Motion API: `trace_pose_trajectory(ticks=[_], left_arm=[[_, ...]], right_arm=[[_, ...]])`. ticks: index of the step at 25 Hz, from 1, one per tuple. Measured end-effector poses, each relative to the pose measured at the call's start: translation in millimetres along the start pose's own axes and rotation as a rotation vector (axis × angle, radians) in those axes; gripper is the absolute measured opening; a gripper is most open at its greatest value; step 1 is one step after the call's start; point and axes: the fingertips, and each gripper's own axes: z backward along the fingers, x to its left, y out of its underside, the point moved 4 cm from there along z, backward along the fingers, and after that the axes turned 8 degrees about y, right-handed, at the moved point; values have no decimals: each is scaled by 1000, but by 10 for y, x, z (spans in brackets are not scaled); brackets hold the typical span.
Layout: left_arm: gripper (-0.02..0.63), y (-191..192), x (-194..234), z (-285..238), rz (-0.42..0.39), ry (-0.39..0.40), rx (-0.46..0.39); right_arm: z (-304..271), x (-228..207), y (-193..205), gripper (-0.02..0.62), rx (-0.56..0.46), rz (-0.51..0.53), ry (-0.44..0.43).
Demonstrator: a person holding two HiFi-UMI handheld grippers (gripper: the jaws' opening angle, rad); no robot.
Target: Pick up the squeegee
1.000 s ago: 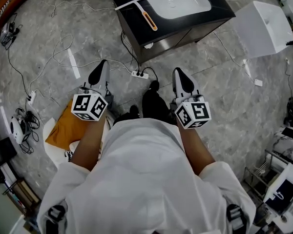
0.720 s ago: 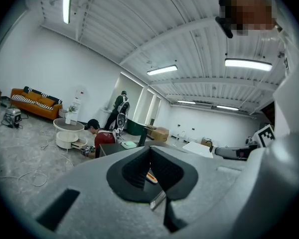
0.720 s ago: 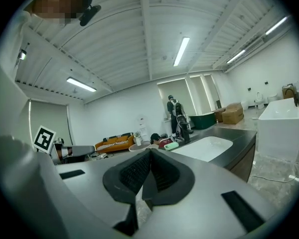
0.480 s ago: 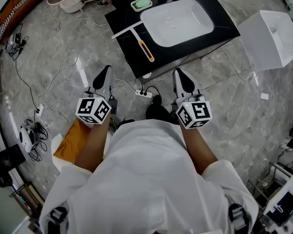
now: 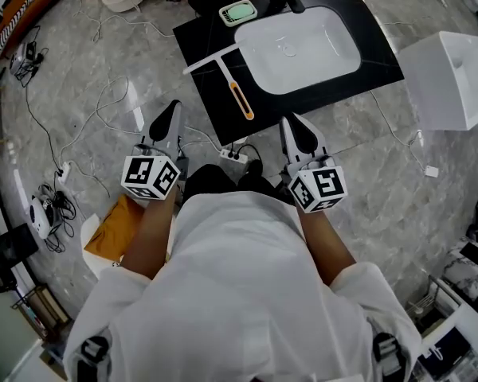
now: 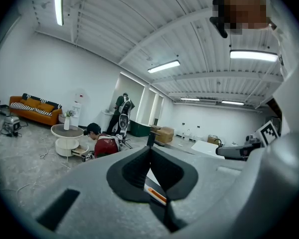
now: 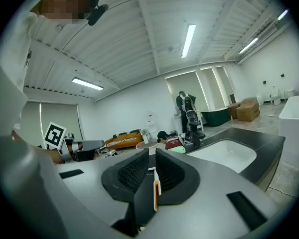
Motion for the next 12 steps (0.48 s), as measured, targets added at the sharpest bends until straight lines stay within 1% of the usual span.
trace_pose_trajectory(ticks=[3,6,7,10,12], left_arm=[[14,-11,248,-120,13,4,10],[14,31,550,-283,40,37,31],[14,52,663,-353,51,50,40],[14,133,976,-569,94,95,75],[14,167,1151,-721,98,135,99]], right_arm=[[-257,78,-46,17,11,20,-13],[-546,158,-49,19,42,56,-2],[-667,180,-36,28,59,63,2],[-1027,245,41,97,127,55,16],[-1231,285,97,103,169,51,36]])
